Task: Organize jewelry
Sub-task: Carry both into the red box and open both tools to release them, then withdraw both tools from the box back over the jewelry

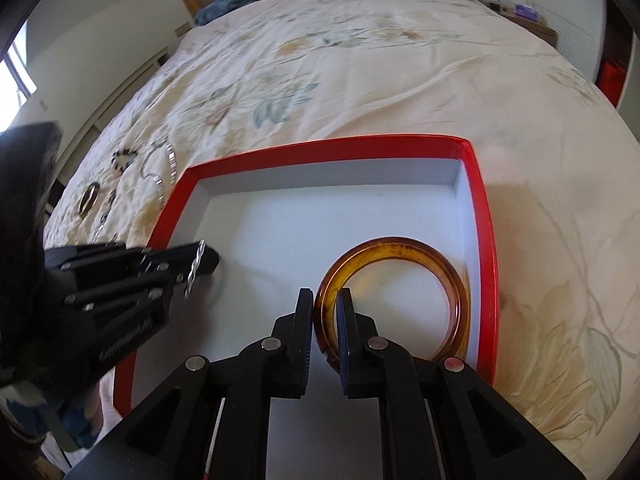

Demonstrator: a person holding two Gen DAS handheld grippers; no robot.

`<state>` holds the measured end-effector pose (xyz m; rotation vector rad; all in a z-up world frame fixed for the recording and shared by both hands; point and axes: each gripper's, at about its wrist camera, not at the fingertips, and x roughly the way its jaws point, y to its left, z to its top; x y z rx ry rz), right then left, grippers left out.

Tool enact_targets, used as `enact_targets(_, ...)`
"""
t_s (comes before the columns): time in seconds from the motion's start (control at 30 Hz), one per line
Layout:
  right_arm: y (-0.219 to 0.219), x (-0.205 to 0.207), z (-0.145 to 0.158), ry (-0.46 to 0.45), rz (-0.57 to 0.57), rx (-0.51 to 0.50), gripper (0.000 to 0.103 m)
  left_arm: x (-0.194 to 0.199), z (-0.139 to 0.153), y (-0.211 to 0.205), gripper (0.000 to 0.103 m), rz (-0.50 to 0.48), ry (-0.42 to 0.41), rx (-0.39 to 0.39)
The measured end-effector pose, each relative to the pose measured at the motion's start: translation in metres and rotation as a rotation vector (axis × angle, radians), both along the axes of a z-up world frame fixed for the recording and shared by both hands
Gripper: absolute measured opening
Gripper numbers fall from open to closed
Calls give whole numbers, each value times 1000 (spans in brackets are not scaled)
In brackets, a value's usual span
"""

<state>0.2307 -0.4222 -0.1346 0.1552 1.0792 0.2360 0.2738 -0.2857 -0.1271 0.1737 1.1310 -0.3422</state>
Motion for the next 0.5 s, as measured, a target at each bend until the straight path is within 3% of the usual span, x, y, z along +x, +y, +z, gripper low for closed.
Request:
enact_targets(0.27, 24, -2, 2, -5, 27, -41, 11, -4, -2, 18, 5, 0, -10, 28)
enact_targets(0.43, 28, -3, 8, -4, 26, -84, 31, -5, 6, 23, 6, 1, -10, -52)
enact_targets(0.5, 26, -6, 13, -7, 21, -96, 33, -6, 12, 23, 20, -8, -26, -74)
